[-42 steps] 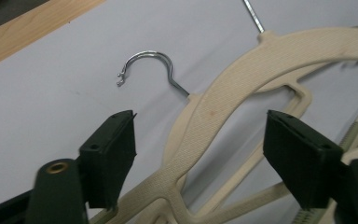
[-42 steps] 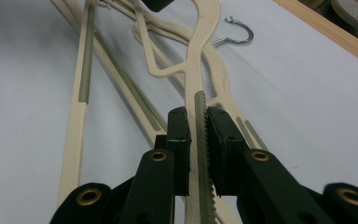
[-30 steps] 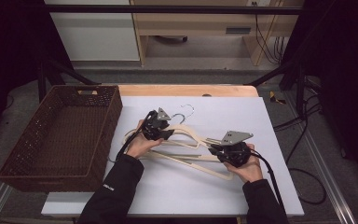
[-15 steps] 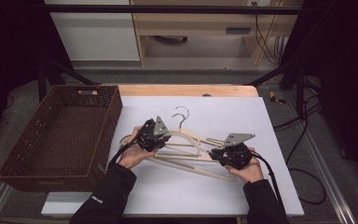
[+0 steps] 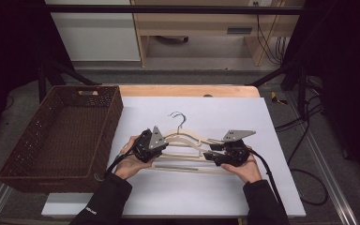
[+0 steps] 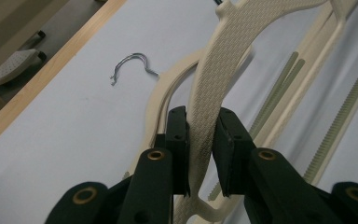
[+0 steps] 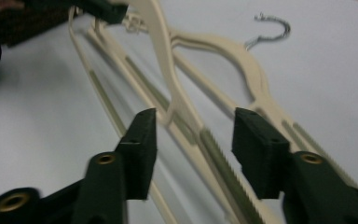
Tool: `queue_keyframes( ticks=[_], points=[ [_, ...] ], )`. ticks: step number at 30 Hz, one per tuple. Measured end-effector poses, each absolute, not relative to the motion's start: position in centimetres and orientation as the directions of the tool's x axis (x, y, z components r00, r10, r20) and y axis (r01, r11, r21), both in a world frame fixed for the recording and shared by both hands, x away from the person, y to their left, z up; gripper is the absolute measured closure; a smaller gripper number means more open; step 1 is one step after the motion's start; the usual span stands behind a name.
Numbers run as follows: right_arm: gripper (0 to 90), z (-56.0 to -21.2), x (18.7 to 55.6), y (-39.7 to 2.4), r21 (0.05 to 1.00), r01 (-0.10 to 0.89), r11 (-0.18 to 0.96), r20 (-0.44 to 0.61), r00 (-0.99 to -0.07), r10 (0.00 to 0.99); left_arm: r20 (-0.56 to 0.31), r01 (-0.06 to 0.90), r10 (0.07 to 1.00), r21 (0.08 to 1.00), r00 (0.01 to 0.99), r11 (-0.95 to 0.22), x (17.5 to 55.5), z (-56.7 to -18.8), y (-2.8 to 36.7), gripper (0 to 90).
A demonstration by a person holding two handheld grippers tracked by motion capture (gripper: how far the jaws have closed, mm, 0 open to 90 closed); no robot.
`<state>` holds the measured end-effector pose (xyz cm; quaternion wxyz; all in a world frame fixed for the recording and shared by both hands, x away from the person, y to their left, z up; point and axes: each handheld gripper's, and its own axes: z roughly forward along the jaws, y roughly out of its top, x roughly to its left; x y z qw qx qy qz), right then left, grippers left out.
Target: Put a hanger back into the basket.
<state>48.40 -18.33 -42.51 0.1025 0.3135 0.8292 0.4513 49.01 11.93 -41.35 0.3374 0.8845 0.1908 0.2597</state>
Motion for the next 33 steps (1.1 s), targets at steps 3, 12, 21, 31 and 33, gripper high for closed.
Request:
queue_keyframes(
  ticks=[3,12,21,31,33],
  points=[
    [43.6,-41.9,48.9,-17.4,0.835,0.41,0.367,0.115,-0.782,0.612,0.34,0.153,0.504,0.691,0.794,-0.707,48.7,-41.2,11.9,76.8],
    [61.4,-42.2,50.8,-13.2,0.803,0.405,0.437,0.126,-0.833,0.539,0.324,0.161,0.499,0.689,0.804,-0.707,48.5,-41.0,12.0,76.8],
    [82.4,-41.8,50.4,-12.8,0.802,0.364,0.473,0.154,-0.892,0.425,0.25,0.194,0.513,0.723,0.821,-0.663,47.8,-40.7,12.2,73.6],
    [86.5,-39.1,47.7,-13.5,0.834,0.291,0.468,0.151,-0.937,0.315,0.116,0.212,0.477,0.786,0.871,-0.58,46.1,-37.7,14.4,43.8],
    [86.5,-38.6,47.4,-13.7,0.84,0.287,0.461,0.15,-0.938,0.311,0.12,0.204,0.463,0.782,0.878,-0.589,45.8,-37.4,14.3,42.4]
  ],
)
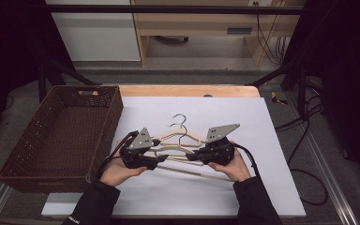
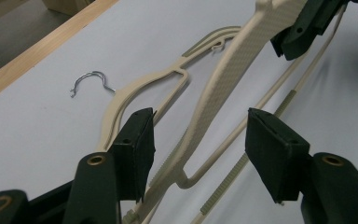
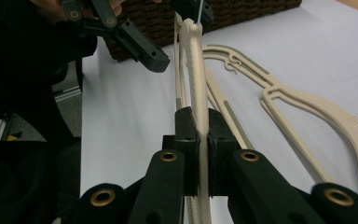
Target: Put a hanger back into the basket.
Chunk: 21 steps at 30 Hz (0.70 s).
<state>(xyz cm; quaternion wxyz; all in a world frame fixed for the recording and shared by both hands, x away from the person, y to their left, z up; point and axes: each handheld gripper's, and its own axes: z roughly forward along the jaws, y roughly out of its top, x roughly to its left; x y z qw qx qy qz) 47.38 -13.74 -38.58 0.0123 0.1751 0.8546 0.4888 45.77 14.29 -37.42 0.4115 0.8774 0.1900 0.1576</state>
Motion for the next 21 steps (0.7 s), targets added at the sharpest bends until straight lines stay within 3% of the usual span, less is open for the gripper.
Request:
queue_keyframes(
  ticks=[5,10,17,21],
  points=[
    [86.4,-37.7,46.8,-13.4,0.834,0.258,0.488,0.129,-0.951,0.282,0.109,0.203,0.443,0.775,0.89,-0.599,45.7,-37.2,13.9,48.9],
    [86.3,-37.6,46.4,-12.8,0.821,0.245,0.515,0.127,-0.959,0.253,0.08,0.201,0.399,0.765,0.913,-0.613,45.4,-37.1,13.7,71.1],
    [82.9,-37.7,46.3,-12.7,0.817,0.246,0.522,0.116,-0.956,0.269,0.048,0.228,0.393,0.747,0.918,-0.624,44.8,-37.1,13.8,77.7],
    [77.8,-37.6,45.9,-12.6,0.823,0.224,0.521,0.056,-0.946,0.318,0.042,0.232,0.391,0.745,0.919,-0.625,44.1,-36.9,13.8,80.1]
  ],
)
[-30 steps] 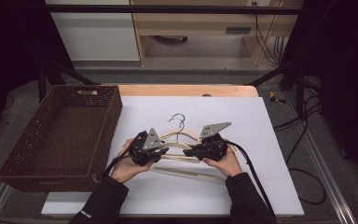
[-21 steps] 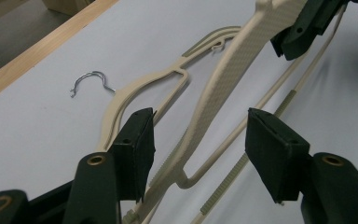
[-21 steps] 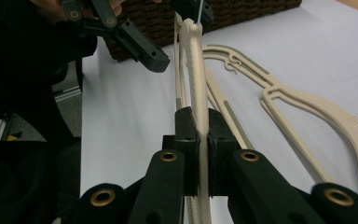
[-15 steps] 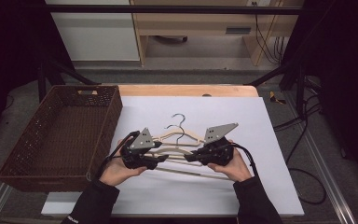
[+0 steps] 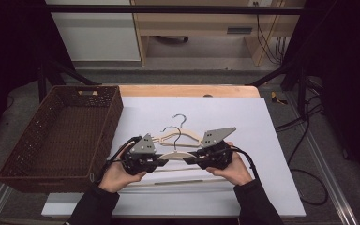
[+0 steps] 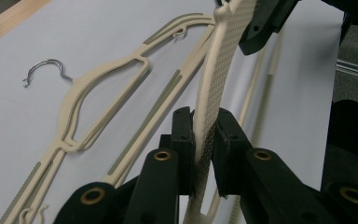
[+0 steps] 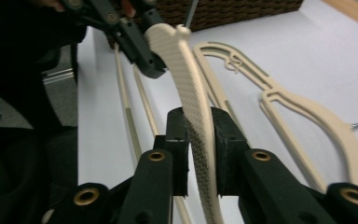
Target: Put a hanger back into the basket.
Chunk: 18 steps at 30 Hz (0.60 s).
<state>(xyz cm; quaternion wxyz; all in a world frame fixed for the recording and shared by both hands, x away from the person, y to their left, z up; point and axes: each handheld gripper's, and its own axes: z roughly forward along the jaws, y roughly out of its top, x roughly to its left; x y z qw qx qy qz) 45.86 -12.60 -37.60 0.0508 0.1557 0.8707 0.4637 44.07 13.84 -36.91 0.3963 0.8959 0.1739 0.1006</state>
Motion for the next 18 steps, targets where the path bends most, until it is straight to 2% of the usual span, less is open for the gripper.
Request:
queue_keyframes(
  ticks=[8,18],
  points=[
    [62.2,-37.3,45.5,-12.9,0.848,0.219,0.483,0.007,-0.916,0.402,-0.022,0.255,0.387,0.788,0.922,-0.561,42.8,-36.6,13.3,85.5],
    [37.0,-36.4,44.1,-15.7,0.915,0.186,0.358,-0.031,-0.852,0.522,-0.001,0.282,0.485,0.815,0.875,-0.506,42.0,-35.5,13.4,86.3]
  ],
)
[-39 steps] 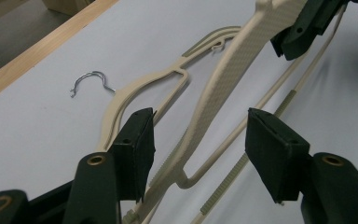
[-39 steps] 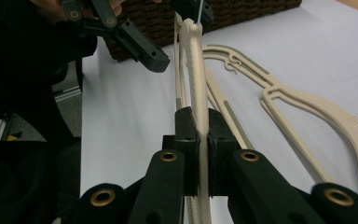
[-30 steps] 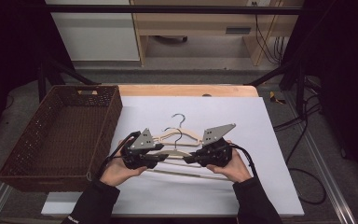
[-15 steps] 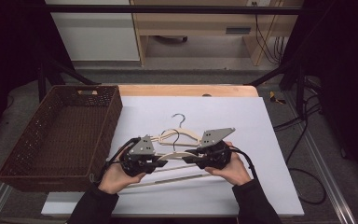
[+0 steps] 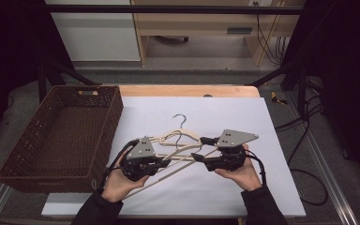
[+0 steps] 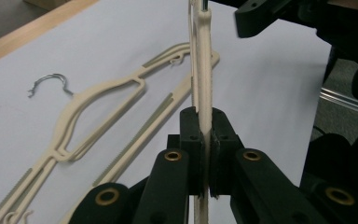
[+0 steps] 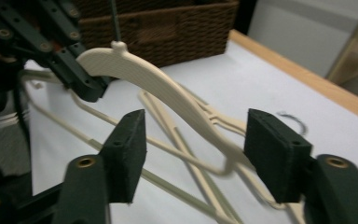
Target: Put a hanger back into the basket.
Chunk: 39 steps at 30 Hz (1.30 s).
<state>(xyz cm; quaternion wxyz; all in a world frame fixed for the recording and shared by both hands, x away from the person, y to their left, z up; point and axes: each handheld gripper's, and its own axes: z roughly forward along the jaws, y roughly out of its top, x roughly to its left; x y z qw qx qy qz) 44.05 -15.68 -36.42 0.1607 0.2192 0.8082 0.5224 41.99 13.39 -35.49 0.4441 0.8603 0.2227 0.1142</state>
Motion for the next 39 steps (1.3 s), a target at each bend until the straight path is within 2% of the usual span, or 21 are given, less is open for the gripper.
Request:
queue_keyframes(
  ticks=[4,12,19,27,39],
  points=[
    [26.8,-36.6,43.5,-17.6,0.933,0.204,0.298,-0.02,-0.795,0.607,0.013,0.294,0.532,0.822,0.847,-0.487,42.3,-34.6,14.0,86.4],
    [14.9,-37.5,42.5,-20.7,0.943,0.255,0.215,0.021,-0.689,0.725,0.036,0.277,0.577,0.852,0.816,-0.445,42.6,-31.3,16.1,86.3],
    [10.0,-38.3,42.2,-22.2,0.949,0.283,0.142,0.064,-0.612,0.788,0.028,0.273,0.598,0.872,0.801,-0.407,43.1,-28.3,18.6,86.3],
    [7.9,-38.6,42.1,-23.2,0.946,0.303,0.117,0.086,-0.581,0.809,0.022,0.274,0.624,0.886,0.781,-0.374,44.4,-25.6,22.2,86.3],
    [7.6,-38.7,42.1,-23.8,0.944,0.311,0.11,0.092,-0.569,0.817,0.044,0.329,0.707,0.863,0.706,-0.382,47.0,-24.9,27.6,86.4]
  ],
)
